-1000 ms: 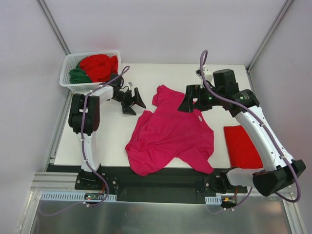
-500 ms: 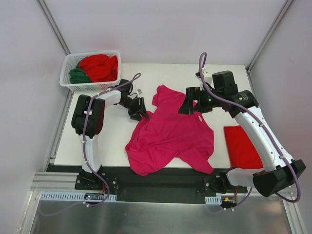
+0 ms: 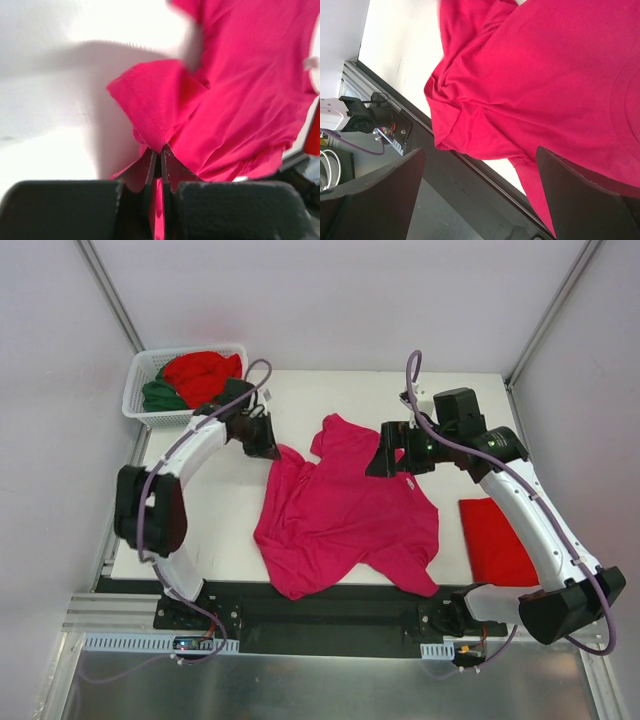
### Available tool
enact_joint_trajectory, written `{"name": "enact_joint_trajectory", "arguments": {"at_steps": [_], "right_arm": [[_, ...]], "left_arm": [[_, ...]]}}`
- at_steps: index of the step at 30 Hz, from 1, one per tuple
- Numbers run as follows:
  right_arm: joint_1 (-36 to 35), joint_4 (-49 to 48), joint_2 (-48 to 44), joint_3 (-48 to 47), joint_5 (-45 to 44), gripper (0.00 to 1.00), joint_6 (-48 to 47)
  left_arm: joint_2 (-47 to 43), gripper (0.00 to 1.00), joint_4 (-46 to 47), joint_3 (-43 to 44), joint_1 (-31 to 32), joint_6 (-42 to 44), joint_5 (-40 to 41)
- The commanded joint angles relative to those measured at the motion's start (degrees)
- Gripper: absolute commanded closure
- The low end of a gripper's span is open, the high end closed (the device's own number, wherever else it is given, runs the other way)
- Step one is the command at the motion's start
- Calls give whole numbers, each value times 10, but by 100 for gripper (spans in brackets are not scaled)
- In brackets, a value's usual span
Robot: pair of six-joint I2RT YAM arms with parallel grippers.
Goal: Fold and stack the t-shirts
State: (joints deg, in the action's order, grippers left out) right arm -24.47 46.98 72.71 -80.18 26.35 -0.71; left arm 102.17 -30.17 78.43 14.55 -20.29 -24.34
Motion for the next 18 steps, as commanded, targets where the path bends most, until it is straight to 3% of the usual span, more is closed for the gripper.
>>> {"name": "enact_joint_trajectory", "arguments": {"at_steps": [1, 4, 5, 6, 7, 9, 11, 18], "right_arm": [[-1, 0, -17, 4, 18, 4, -8], [-1, 6, -15, 4, 22, 4, -10], [-1, 5, -15, 4, 23, 4, -10], [-1, 5, -15, 3, 24, 4, -10], [-1, 6, -15, 2, 27, 4, -11], [-1, 8, -14, 0, 27, 4, -12], [-1, 9, -14, 2, 30, 4, -13], [-1, 8, -12, 10, 42, 4, -9]], "left_arm": [[-130, 100, -26, 64, -3, 43, 144], [-146, 100, -58, 69, -7, 66, 204], [-145, 96, -67, 66, -9, 71, 215], [-144, 82, -80, 62, -11, 76, 237], [-141, 51, -95, 56, -13, 76, 241], [-149, 47, -99, 45, -12, 68, 242], [-169, 1, -98, 30, -12, 48, 236], [-170, 1, -103, 28, 21, -24, 123]]}}
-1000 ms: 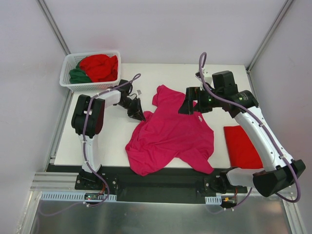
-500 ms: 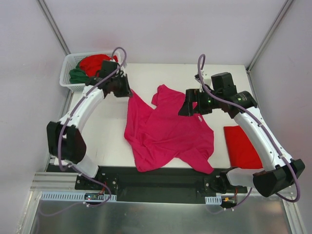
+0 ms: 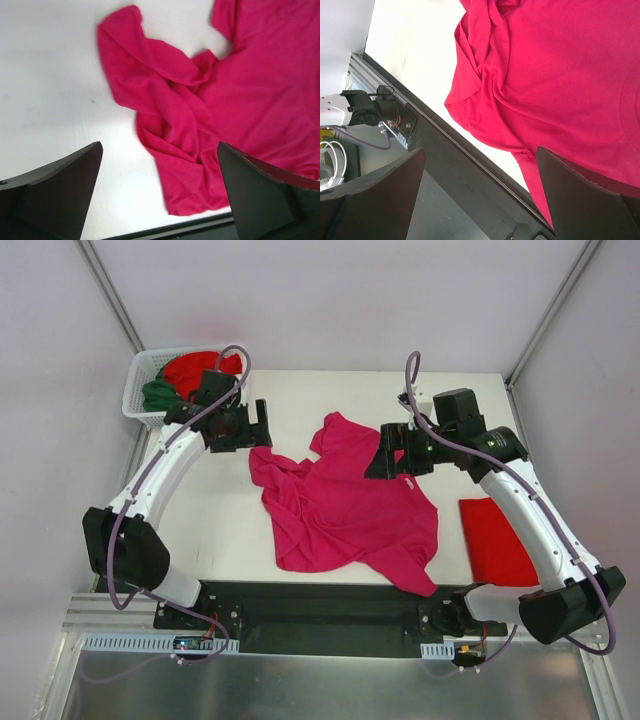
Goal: Fold and stack the t-shirts
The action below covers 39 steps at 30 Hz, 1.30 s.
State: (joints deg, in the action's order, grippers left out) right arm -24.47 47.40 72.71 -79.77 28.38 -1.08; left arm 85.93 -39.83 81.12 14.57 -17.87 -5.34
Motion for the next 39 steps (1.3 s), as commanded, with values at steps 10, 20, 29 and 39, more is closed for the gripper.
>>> {"name": "enact_joint_trajectory", "arguments": {"at_steps": [10, 20, 29, 39], "right_arm": [[0, -61, 23, 85, -48, 4, -16], [22, -96, 355, -71, 31, 4, -2], [62, -5, 530, -282, -2, 4, 36], [144, 17, 608, -413, -41, 4, 57]], "left_arm": [[7, 1, 71, -189, 98, -105, -137], [-39, 1, 102, -182, 120, -140, -232], [-167, 1, 101, -214, 122, -190, -243], [-222, 1, 92, -237, 123, -204, -239]]}}
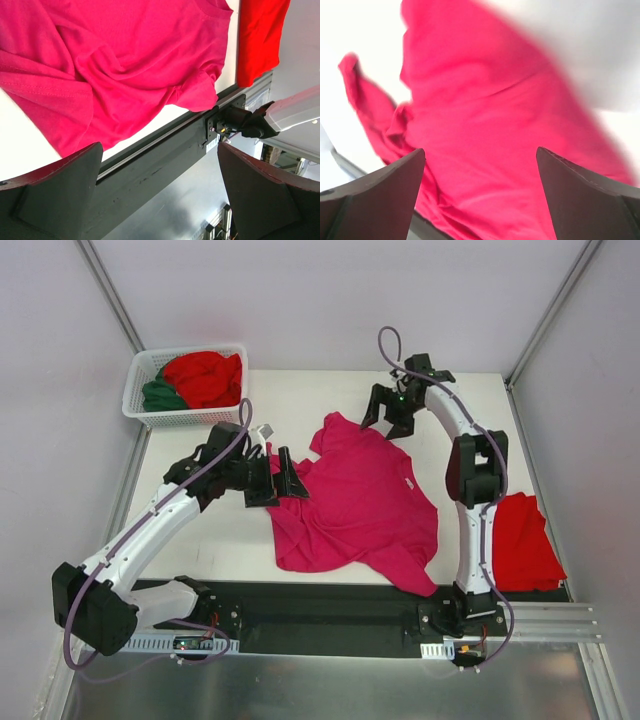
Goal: Fold and stack the t-shirts
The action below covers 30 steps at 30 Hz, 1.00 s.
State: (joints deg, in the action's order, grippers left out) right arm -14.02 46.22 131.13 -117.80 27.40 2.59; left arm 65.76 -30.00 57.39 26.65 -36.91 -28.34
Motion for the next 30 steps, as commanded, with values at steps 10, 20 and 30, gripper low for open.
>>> {"name": "enact_joint_trajectory", "arguments": {"at_steps": [10, 20, 30], "right_arm": [[-20, -17, -85, 72, -11, 4, -42], [-40, 9, 12, 89, 87, 4, -22], [-33, 119, 121, -60, -63, 4, -80]], "left_arm": [[-23, 1, -23, -2, 2, -12, -2], [-13, 1, -30, 10, 2, -3, -5], [-24, 1, -63, 11, 2, -3, -2]]}}
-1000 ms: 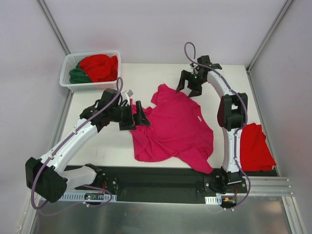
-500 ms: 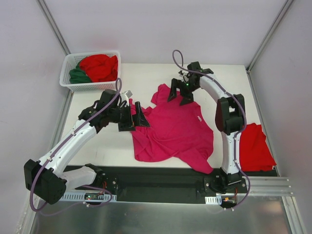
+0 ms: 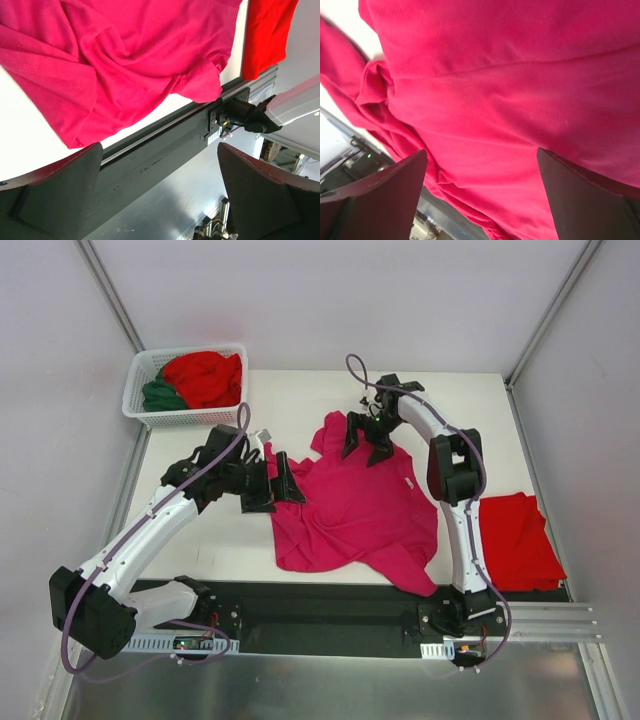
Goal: Fold and stack the t-shirts
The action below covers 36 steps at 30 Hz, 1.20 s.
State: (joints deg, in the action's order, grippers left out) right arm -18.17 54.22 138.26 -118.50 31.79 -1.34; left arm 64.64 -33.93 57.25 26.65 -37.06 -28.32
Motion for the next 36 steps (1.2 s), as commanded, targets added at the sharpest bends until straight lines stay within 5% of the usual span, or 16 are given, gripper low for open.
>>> {"name": "enact_joint_trajectory", "arguments": {"at_steps": [1, 17, 27, 36], "right_arm": [[19, 50, 60, -77, -109, 4, -38], [162, 13, 19, -141, -107, 4, 37], [51, -118, -305, 100, 71, 4, 71], [16, -123, -473, 317, 74, 4, 86]], "left_arm": [[-13, 1, -26, 14, 2, -2, -2], [4, 1, -47, 40, 2, -13, 12], [133, 1, -52, 125, 2, 12, 33], [337, 1, -88, 190, 4, 42, 41]]}}
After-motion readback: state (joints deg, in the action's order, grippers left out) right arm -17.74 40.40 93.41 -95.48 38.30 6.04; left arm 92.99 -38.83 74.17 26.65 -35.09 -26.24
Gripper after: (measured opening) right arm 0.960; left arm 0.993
